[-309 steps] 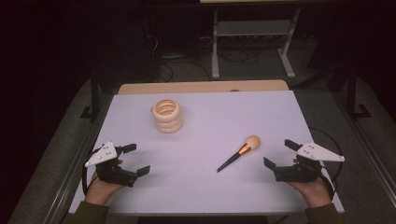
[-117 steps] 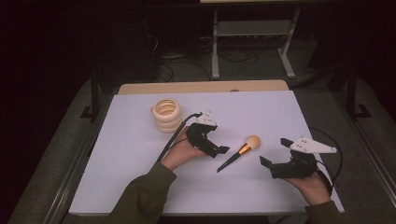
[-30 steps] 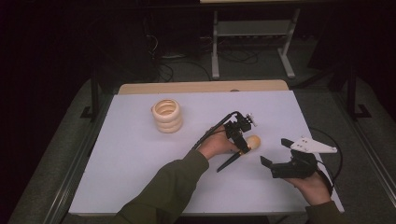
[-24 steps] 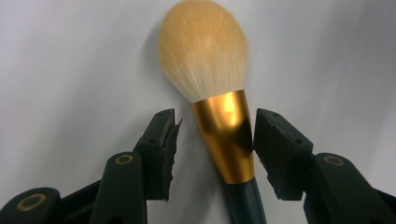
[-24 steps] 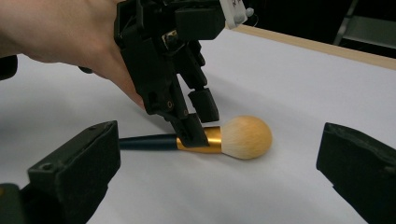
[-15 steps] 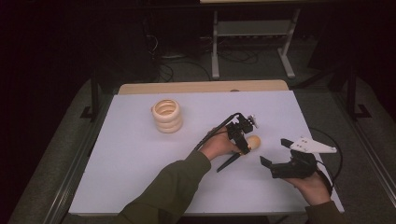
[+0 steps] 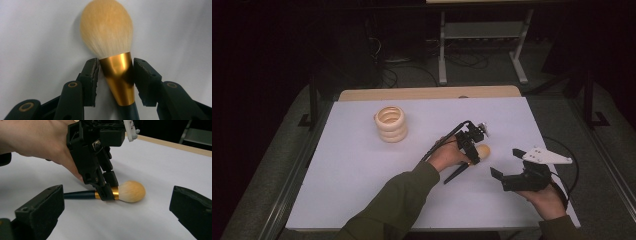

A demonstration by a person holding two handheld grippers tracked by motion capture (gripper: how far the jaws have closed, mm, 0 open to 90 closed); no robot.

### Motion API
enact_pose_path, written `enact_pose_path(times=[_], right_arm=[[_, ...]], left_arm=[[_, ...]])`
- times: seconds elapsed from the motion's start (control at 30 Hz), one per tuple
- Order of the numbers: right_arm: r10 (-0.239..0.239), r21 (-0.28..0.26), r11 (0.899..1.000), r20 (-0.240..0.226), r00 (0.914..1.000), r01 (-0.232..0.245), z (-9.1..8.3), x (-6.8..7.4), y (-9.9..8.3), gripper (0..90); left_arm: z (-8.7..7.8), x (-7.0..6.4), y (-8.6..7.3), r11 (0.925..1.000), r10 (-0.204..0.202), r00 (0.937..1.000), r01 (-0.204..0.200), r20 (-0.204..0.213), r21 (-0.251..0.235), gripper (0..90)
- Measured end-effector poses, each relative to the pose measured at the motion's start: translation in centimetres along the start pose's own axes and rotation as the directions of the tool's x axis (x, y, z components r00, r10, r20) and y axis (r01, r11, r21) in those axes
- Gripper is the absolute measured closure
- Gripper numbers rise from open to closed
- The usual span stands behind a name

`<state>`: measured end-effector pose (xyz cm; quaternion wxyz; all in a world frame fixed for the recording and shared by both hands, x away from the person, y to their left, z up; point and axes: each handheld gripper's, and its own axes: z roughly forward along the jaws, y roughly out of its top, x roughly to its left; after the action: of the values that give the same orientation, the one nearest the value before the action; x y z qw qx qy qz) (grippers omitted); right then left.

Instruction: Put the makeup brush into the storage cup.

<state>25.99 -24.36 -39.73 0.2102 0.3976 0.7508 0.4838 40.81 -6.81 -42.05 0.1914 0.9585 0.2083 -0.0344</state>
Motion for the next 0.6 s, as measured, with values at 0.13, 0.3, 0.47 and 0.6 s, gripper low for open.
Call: enact_pose_path(times=[0.13, 0.3, 0.47, 0.6], right_arm=[[-0.002, 0.001, 1.0, 0.001, 1.0, 0.002, 0.0, -0.02, -0.01, 0.0], [-0.003, 0.001, 1.0, 0.002, 1.0, 0.003, -0.02, -0.07, -0.01, 0.0], [-0.004, 0.002, 1.0, 0.001, 1.0, 0.004, 0.0, -0.05, -0.02, 0.0], [-0.003, 0.001, 1.0, 0.001, 1.0, 0.003, 0.0, -0.04, -0.01, 0.0]], left_arm=[[0.18, 0.01, 0.13, 1.0, -0.004, 1.0, 0.004, 0.001, 0.006, 56.4], [0.15, 0.04, 0.24, 0.9998, -0.007, 1.0, 0.007, 0.0, 0.017, 57.1], [0.21, 0.03, 0.28, 0.9996, -0.022, 0.9997, 0.022, -0.004, 0.015, 58.8], [0.2, 0.08, 0.31, 0.9995, -0.023, 0.9997, 0.023, -0.006, 0.022, 59.4]])
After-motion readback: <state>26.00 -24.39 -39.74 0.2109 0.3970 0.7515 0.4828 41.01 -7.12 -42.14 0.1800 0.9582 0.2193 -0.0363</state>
